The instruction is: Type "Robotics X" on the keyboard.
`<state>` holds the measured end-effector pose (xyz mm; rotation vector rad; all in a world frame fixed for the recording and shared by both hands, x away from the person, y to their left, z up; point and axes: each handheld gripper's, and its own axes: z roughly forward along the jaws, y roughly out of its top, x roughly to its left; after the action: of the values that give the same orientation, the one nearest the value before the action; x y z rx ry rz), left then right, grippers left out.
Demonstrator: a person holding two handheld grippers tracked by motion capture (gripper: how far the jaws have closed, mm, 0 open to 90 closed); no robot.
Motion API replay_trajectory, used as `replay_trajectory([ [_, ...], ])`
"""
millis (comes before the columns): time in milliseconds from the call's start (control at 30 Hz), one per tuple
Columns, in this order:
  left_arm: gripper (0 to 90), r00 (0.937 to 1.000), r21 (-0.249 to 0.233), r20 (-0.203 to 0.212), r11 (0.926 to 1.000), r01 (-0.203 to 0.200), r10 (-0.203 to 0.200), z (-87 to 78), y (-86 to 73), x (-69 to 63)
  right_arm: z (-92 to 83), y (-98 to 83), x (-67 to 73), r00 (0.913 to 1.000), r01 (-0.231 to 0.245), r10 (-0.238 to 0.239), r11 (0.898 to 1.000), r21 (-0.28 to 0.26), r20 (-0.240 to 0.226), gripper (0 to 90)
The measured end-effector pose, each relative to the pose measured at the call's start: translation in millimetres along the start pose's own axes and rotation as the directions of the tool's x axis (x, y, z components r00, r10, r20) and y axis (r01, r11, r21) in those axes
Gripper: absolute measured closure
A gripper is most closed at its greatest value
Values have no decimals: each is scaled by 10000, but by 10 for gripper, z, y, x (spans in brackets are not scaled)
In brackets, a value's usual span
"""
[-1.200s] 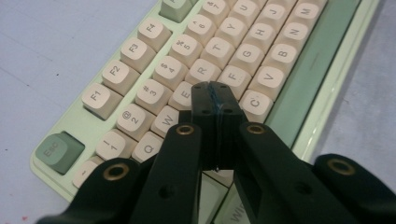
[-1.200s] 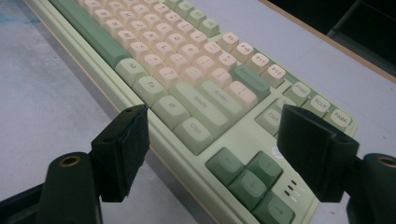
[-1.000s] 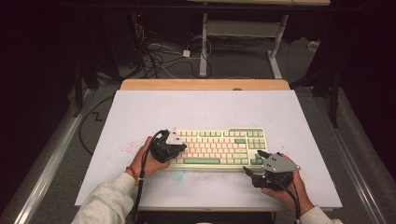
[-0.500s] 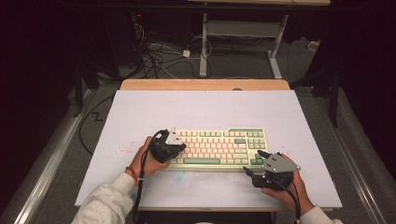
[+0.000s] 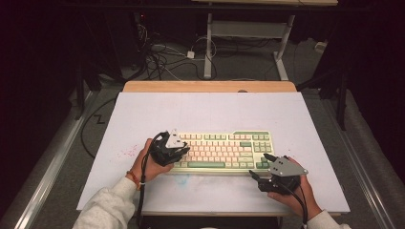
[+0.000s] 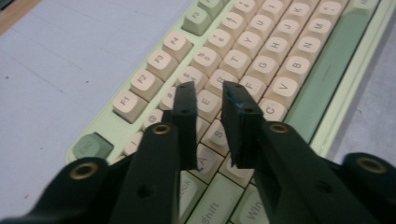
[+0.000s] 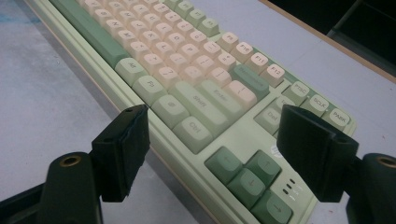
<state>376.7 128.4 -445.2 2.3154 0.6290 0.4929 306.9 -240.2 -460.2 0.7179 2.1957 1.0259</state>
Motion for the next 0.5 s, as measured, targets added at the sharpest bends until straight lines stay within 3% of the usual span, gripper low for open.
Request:
replay_trajectory([
  [167,634,9999,-338,-16,9993,143,-143,-50,-18,5,-2,-1,-2,10000,3,-3,10000,-10,-1,256],
  [500,487,9991,-544,-356,9983,192,-211,-90,-37,12,-2,-1,-2,10000,0,0,10000,-1,-5,255],
])
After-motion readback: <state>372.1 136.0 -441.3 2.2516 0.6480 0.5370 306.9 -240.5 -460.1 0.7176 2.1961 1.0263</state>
